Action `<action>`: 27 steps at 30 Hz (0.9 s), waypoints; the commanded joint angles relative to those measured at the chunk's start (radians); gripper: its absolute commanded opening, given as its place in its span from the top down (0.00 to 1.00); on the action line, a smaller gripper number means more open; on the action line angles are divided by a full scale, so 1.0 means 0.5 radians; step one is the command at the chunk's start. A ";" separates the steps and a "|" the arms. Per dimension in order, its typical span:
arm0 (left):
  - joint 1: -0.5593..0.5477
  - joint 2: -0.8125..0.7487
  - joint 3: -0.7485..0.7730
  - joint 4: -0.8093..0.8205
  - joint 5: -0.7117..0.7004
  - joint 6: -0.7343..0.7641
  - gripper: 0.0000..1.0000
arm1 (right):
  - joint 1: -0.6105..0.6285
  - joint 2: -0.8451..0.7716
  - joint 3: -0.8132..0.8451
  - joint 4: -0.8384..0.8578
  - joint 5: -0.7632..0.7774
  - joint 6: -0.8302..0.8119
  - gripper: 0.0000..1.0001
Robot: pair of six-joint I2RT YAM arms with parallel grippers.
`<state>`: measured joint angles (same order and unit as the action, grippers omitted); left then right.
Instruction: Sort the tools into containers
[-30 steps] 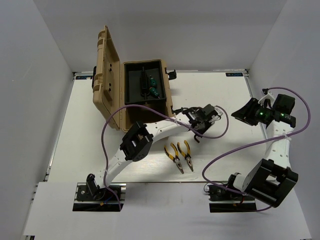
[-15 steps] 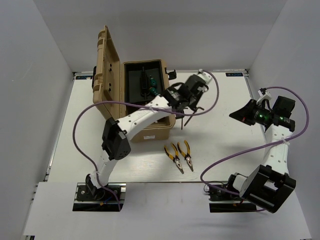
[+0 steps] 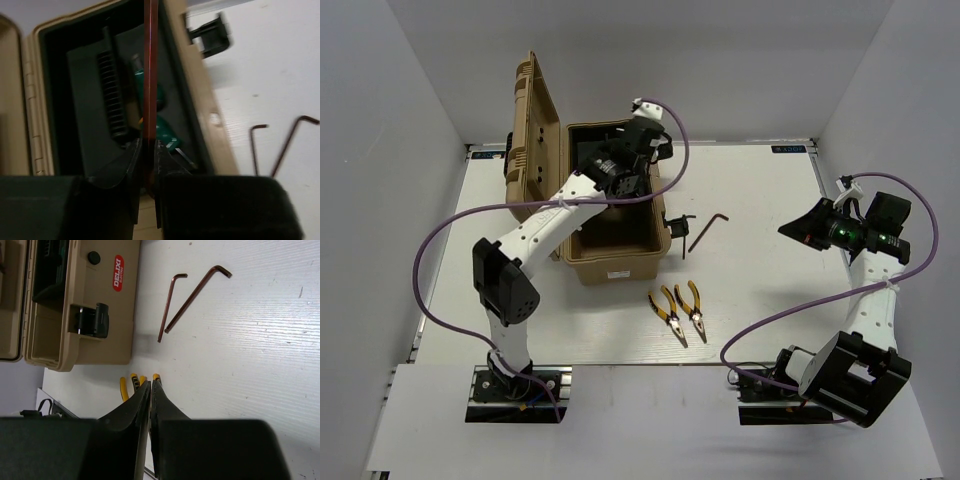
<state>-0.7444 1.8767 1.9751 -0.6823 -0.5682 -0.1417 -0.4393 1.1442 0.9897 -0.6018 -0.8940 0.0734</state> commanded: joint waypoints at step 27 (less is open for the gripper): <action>0.455 0.011 -0.183 0.012 -0.063 -0.002 0.31 | 0.405 0.518 0.343 -0.198 0.284 -0.254 0.45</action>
<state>-0.5236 1.9099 1.8118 -0.6823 -0.6380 -0.1463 -0.2935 1.3682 1.0935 -0.6781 -0.8158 -0.0093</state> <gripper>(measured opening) 0.683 0.548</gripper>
